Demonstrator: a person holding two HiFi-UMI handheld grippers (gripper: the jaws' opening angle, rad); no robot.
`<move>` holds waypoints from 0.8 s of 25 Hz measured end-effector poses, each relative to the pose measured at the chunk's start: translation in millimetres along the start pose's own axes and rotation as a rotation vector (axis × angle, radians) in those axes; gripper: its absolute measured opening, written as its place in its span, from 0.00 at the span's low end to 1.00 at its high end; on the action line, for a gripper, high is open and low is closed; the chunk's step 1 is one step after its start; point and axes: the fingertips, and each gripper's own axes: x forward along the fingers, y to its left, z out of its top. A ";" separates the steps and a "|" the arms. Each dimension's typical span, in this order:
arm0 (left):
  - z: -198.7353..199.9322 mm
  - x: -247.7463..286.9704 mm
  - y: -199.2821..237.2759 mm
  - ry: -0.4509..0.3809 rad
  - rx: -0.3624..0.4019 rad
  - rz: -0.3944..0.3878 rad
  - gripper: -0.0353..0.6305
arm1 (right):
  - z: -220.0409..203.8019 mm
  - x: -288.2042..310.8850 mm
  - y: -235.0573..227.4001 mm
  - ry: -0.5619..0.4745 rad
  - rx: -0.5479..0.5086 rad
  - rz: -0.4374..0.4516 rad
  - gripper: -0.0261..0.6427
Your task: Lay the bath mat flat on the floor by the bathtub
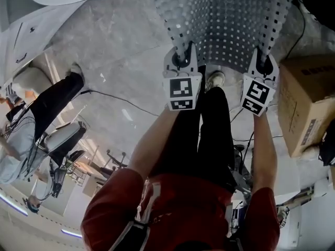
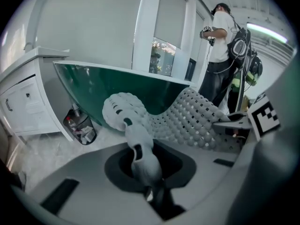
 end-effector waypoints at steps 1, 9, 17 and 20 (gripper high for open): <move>-4.5 6.9 1.5 0.006 0.001 0.001 0.13 | -3.7 7.3 0.3 0.003 -0.002 0.001 0.15; -39.3 68.7 22.8 0.033 0.004 -0.001 0.13 | -26.9 74.8 14.1 0.020 -0.013 0.014 0.15; -95.2 141.7 46.9 0.030 -0.046 0.019 0.13 | -72.4 150.8 24.3 0.017 -0.041 0.044 0.15; -121.0 165.6 46.1 0.025 -0.042 0.026 0.13 | -97.4 176.6 27.8 0.012 -0.059 0.056 0.15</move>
